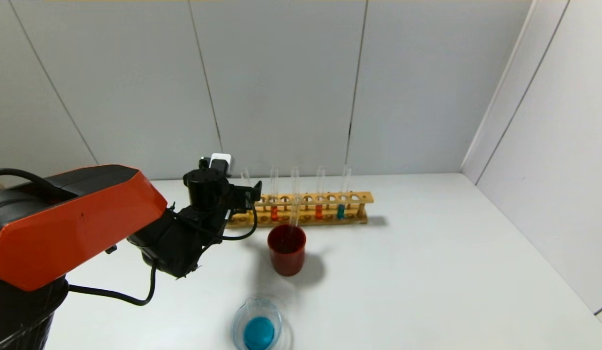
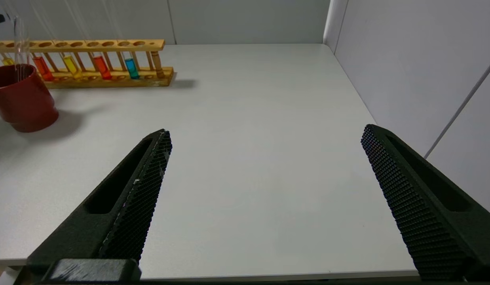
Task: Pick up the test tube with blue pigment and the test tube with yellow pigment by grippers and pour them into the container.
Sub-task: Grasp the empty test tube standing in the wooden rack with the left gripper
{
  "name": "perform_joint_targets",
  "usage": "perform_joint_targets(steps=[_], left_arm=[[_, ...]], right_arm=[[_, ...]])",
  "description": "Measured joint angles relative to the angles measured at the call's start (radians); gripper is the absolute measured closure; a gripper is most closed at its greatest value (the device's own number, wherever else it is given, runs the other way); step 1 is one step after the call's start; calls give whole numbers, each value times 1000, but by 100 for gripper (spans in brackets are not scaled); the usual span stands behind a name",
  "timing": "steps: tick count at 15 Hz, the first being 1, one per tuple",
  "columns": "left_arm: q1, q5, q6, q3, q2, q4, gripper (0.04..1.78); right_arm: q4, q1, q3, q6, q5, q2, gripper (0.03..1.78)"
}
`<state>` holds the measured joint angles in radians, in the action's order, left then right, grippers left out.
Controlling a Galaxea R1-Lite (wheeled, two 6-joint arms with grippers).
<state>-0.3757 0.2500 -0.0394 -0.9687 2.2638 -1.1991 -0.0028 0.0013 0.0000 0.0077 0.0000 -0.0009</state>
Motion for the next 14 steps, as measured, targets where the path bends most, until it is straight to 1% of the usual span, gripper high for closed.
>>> perform_joint_targets(steps=[6,10,14], left_arm=[[-7,0,9,1,-1,7,7],[-45,0,23,0,-10,7,7],[-36,6,21,1,-13,8,7]], right_arm=[[0,0,0,0,0,0,6],[0,0,0,0,0,0,6],[0,0,0,0,0,0,6]])
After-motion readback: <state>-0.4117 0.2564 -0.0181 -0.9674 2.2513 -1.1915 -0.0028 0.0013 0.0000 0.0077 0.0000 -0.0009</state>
